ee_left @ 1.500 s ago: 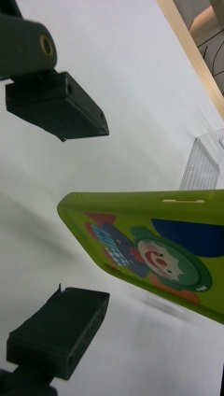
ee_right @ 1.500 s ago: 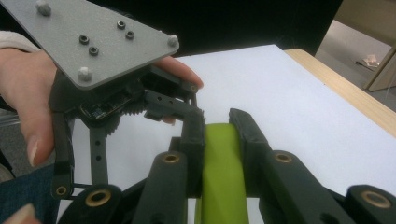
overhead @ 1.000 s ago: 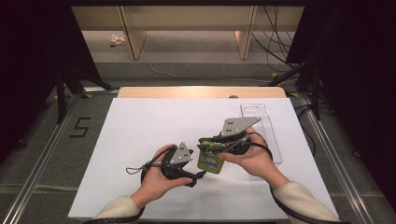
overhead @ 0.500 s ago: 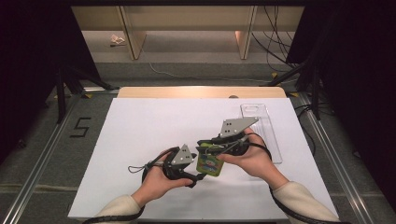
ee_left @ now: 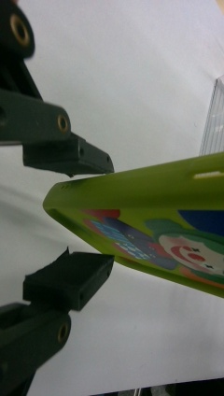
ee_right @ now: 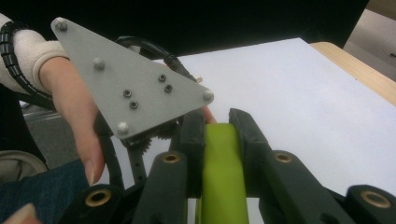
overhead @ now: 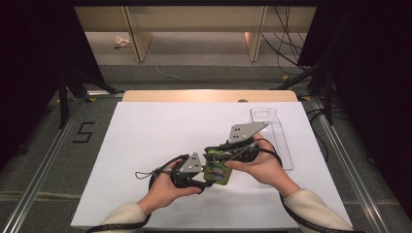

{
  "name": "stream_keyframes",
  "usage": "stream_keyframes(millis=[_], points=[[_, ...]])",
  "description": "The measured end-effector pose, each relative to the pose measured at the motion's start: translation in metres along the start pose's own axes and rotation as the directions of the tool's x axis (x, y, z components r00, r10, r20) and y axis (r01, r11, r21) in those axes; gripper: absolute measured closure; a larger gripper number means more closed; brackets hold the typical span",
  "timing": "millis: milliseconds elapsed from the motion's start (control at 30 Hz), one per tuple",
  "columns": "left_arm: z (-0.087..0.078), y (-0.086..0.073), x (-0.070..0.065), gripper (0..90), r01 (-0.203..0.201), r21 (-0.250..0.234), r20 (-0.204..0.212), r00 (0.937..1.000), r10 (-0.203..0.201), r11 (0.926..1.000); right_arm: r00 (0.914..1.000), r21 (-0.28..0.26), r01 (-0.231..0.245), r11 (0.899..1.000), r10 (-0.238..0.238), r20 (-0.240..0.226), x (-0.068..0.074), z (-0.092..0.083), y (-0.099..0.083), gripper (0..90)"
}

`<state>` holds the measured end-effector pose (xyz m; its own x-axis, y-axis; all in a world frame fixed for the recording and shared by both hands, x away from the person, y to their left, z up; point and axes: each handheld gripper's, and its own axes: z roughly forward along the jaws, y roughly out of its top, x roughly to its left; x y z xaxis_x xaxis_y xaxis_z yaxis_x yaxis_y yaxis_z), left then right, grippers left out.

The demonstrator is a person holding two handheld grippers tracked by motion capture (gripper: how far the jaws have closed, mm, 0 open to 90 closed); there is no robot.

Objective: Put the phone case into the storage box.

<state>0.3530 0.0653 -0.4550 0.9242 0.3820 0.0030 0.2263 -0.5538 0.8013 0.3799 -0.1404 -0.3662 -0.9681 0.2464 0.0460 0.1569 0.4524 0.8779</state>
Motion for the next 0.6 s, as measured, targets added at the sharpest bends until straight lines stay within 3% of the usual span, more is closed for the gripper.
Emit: stream_keyframes(millis=[200, 600], points=[[-0.0030, 0.0014, 0.0010, 64.6, -0.016, -0.006, 0.006, 0.9999, 0.016, 0.9999, 0.9999, -0.008, -0.013, 1.000, 0.013, -0.007, -0.0014, -0.0008, -0.0003, 77.4], [-0.0092, 0.0035, 0.0042, 75.6, 0.023, -0.029, 0.016, 0.9996, -0.022, 0.9993, 0.9988, -0.046, -0.045, 0.998, 0.044, -0.021, -0.0038, -0.0045, -0.0001, 77.2]])
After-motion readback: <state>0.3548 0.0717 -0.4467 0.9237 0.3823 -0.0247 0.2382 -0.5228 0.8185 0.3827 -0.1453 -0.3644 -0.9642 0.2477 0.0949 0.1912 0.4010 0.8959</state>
